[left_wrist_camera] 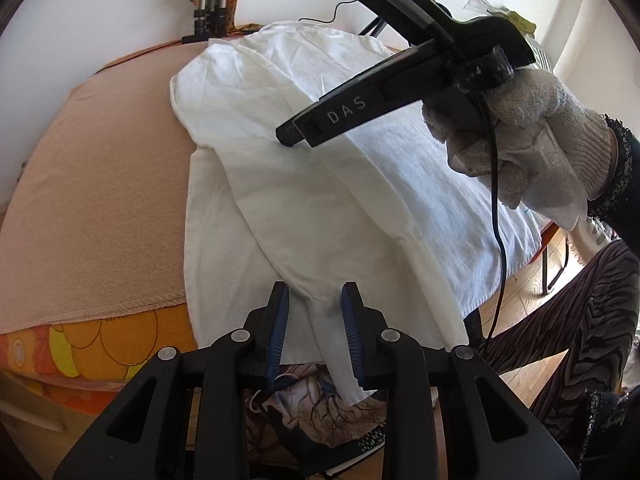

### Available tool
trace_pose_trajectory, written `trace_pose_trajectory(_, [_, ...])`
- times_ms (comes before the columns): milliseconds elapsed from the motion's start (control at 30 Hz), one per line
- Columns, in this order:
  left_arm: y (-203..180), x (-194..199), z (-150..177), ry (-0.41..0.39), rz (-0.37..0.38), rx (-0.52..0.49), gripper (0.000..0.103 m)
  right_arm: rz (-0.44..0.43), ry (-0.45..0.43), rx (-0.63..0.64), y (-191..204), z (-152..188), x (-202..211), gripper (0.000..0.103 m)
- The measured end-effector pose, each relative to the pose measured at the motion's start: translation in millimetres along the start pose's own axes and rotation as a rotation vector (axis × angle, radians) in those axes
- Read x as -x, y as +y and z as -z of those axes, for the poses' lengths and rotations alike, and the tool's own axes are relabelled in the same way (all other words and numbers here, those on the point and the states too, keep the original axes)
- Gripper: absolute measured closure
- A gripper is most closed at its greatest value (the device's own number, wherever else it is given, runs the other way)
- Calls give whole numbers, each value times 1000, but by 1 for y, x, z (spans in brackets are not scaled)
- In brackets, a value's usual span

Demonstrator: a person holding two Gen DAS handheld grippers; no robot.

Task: Fold small clothes
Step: 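Grasp the shirt's side edge with the left tool and fold it inward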

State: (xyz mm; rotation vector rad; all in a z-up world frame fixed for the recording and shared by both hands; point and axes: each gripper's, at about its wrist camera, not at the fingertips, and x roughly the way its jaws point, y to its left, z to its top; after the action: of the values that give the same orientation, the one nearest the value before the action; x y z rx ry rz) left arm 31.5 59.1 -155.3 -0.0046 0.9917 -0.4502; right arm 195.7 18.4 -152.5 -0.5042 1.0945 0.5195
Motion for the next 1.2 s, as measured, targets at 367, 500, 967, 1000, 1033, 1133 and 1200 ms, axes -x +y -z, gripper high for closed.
trace_pose_trajectory(367, [0,1,1,-9,-1,9,78,98,-6,-70,-60,38,41,40])
trace_pose_trajectory(500, [3,1,1,-13,9,30,78,-126,-75,-151,-49,31,59,41])
trace_pose_trajectory(967, [5,3,3,-15,12,33,78,-225,86,-168,0,44,33,98])
trace_pose_trajectory(1000, [6,3,3,-14,14,46,78,-186,90,-169,-4,47,35,97])
trace_pose_trajectory(1033, [9,5,4,-12,22,63,78,-181,101,-181,-12,51,35,95])
trace_pose_trajectory(1133, [16,20,6,-60,16,110,78,-197,130,-211,-25,60,35,95])
trace_pose_trajectory(1200, [22,31,7,-113,-37,131,71,-200,129,-210,-31,62,41,95])
